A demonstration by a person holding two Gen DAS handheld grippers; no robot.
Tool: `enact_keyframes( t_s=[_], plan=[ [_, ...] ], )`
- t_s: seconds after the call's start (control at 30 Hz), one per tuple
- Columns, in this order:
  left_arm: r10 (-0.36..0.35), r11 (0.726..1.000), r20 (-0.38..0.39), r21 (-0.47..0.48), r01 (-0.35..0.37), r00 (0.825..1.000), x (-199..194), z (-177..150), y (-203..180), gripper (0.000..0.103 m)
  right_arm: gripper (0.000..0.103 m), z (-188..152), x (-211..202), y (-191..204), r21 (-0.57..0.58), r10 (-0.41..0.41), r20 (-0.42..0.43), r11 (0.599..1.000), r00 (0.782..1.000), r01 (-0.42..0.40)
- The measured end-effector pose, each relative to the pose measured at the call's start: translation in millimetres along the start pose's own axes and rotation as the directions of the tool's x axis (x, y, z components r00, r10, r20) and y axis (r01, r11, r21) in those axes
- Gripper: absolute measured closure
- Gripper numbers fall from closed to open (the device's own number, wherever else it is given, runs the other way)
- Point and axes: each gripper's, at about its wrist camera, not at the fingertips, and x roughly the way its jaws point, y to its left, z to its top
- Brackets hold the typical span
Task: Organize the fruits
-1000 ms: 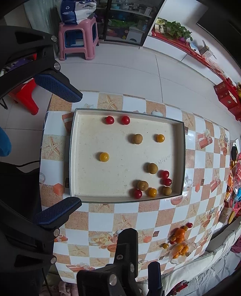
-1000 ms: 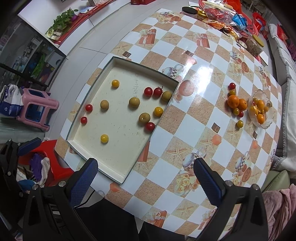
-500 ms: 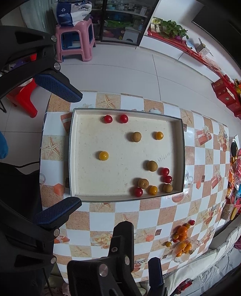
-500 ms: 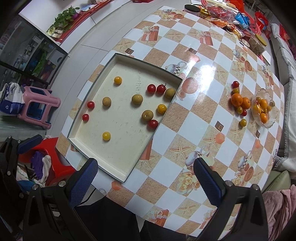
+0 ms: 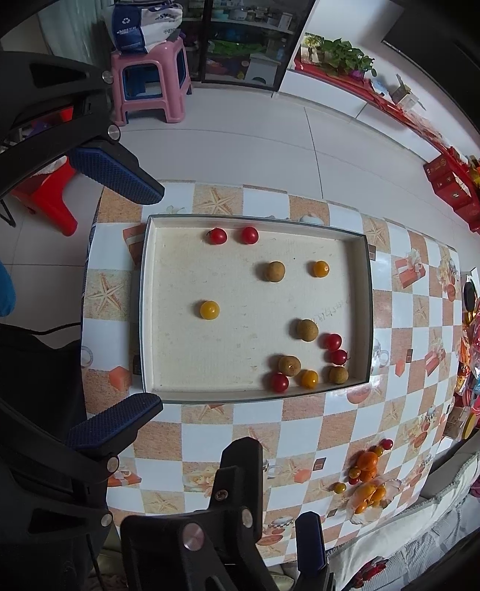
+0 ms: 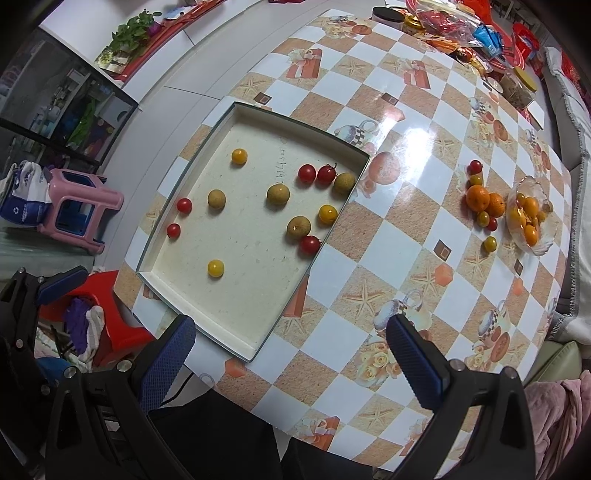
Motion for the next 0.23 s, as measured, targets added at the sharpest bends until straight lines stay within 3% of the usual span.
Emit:
enact_keyframes(
  t_s=[0.23],
  plan=[
    [-0.019,1.000,0.028,-0.002,0.019,0.999,-5.2,2.1,-0.7,0.000,0.000,0.2,-0.1,1.4,-0.001,0.000,-0.001,1.000,1.000,0.000]
  ],
)
